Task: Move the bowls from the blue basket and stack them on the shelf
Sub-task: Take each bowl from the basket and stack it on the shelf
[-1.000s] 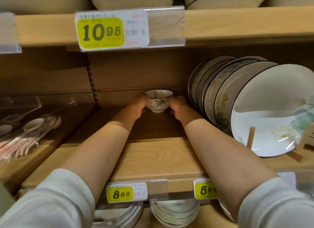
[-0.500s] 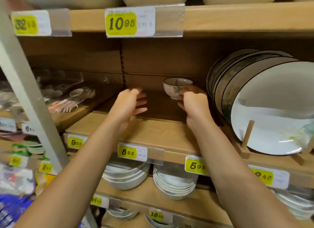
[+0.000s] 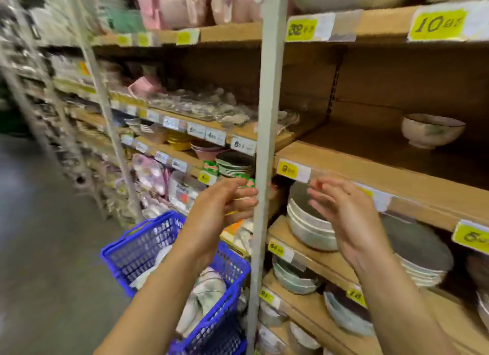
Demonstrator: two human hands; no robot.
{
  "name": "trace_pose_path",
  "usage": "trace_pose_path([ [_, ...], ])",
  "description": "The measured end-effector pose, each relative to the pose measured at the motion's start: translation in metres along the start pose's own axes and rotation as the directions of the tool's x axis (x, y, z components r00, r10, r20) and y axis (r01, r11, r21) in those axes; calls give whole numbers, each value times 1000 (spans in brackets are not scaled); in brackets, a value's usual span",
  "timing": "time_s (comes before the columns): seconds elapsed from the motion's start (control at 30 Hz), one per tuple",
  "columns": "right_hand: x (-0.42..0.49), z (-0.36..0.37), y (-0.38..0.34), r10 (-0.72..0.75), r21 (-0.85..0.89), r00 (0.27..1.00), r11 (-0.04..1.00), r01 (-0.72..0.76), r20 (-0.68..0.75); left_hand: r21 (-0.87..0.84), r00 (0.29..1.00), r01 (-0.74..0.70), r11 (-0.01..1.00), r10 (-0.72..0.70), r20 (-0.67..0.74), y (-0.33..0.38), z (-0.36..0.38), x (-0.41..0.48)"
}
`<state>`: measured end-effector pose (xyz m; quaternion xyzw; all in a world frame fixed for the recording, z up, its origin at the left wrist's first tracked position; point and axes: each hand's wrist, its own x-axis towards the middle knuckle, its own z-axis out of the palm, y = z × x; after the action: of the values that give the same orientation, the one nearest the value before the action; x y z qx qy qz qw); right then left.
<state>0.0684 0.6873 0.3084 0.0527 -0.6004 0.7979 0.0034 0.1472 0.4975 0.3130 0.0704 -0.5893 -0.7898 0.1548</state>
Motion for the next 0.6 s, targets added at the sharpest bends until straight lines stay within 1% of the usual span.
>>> trace_pose_path([
  [0.13, -45, 73, 57, 141, -38, 982, 990, -137, 129, 23, 982, 83, 996, -77, -173, 2, -103, -40],
  [0.3, -80, 150, 129, 290, -123, 930, 955, -268, 227, 15, 911, 209, 978, -189, -366, -7, -211, -68],
  [0.47, -83, 205, 197, 401, -232, 879, 909, -347, 257, -1, 818, 321, 947, -278, -503, -26, -295, -62],
  [0.6, -61, 244, 251, 491, -320, 837, 855, -409, 243, -12, 763, 386, 922, -327, -558, -45, -346, -35],
])
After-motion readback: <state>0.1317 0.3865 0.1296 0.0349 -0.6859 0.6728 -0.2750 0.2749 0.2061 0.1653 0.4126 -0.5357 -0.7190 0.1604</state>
